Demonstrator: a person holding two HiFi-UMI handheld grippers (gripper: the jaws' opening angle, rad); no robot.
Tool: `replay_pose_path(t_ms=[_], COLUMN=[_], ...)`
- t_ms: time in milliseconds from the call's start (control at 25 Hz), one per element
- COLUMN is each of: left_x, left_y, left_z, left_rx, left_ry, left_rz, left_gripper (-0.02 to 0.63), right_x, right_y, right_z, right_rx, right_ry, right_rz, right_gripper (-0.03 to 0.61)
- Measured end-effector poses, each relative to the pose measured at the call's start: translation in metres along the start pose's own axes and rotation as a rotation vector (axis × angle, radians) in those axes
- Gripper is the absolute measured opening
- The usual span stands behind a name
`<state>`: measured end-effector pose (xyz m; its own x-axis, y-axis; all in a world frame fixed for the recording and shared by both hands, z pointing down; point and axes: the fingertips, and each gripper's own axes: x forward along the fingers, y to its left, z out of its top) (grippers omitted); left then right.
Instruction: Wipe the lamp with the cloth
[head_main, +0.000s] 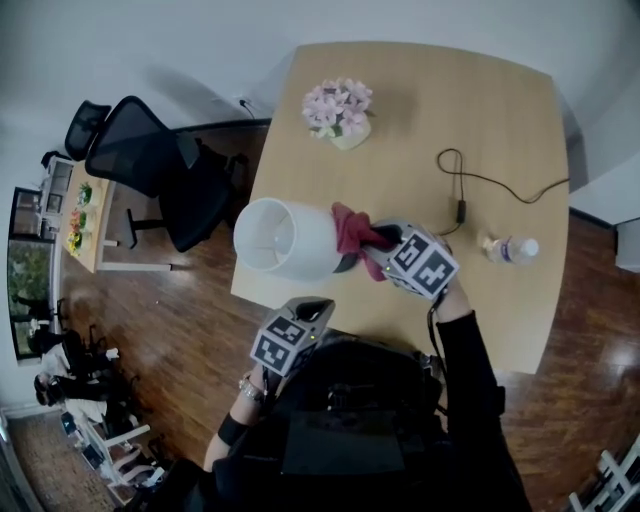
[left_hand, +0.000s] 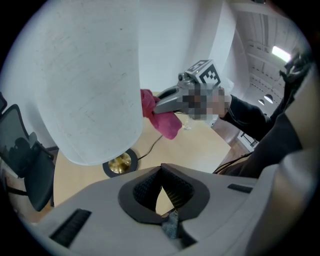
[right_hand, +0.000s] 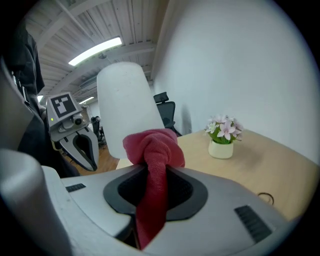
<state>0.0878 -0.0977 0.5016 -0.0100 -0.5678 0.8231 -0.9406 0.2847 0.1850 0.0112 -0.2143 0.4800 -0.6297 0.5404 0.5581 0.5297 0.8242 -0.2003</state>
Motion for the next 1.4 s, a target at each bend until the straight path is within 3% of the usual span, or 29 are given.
replay_pose_path(t_ms=[160,360,560,880,1040,1400], left_x=[-0.001,-0.001,0.006,0.009,0.011,0.026], left_y=[-0.002,-0.006,-0.013,-0.012,-0.012,-0.010], left_z=[-0.002,0.010,0.026,0.026,0.023,0.021], left_rx=[-0.017,-0.011,0.015,0.002,-0.005,-0.009], left_ry=[0.012,0.009,0.006,0.031,0.052,0.087], left_rz=[0.004,0.011,0.003,0.008,0.001,-0.027], left_gripper=[-0.008,-0.008,-0.008,-0.008,-0.008,-0.008], right_x=[-0.027,-0.048,-0.047,-0.013,-0.003,0.023], right_y=[-0.009,0.002,0.016,0.017,0.010,-0.006], right_z=[0.050,0.115,0.146,0.134,0.121,0.074], right_rx=[-0.079,-0.201,-0.261,-0.328,-0.356,-0.303], right_ry=[-0.091,-0.206,-0.265,-0.164,-0.110,-0.012], right_rz=[0.052,0.185,0.324,0.427,0.423,0.424], right_gripper=[0.097,0.097,0.097,0.097,0.097,0.097])
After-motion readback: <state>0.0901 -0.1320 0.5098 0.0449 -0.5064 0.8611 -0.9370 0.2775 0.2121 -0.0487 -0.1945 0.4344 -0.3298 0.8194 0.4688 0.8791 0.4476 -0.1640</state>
